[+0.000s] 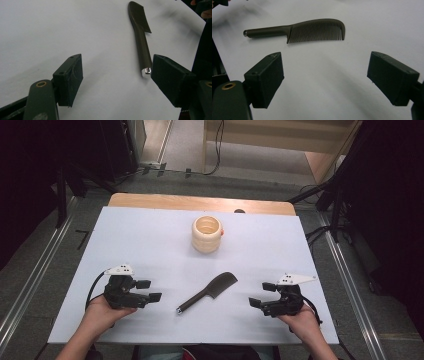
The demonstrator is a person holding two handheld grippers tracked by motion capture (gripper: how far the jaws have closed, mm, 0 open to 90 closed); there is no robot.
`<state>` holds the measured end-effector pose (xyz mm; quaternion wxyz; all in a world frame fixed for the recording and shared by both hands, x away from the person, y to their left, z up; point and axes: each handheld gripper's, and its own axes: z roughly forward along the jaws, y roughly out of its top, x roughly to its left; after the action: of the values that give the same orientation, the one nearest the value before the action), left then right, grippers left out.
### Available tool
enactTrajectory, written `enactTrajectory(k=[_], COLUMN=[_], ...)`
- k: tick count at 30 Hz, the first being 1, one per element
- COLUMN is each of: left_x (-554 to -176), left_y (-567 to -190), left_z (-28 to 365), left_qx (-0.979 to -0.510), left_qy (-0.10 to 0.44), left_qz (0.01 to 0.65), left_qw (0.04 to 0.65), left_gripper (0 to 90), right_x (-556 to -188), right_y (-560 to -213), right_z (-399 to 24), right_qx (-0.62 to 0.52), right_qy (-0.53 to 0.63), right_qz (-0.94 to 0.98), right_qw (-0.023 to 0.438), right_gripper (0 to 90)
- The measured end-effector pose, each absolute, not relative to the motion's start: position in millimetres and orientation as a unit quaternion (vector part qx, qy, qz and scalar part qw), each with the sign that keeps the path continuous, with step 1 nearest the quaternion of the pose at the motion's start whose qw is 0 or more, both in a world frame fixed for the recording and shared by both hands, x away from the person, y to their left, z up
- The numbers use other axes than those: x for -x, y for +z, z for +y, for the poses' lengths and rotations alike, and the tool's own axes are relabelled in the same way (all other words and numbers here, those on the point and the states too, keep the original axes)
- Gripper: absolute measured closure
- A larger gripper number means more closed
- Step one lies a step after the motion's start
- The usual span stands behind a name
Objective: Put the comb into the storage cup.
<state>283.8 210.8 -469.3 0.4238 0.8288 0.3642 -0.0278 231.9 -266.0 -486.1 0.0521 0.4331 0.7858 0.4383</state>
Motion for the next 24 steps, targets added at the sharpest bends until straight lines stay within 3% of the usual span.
enactTrajectory(k=[24], left_x=[-284.9], left_y=[-470.3], left_z=[209.4], left_qx=[-0.831], left_qy=[-0.026], left_qz=[0.364], left_qw=[0.420], left_gripper=[26.6], right_x=[-231.3], right_y=[-486.3], right_z=[-266.6], right_qx=[-0.435], right_qy=[0.439], right_qz=[0.784], right_qw=[0.050], right_gripper=[11.9])
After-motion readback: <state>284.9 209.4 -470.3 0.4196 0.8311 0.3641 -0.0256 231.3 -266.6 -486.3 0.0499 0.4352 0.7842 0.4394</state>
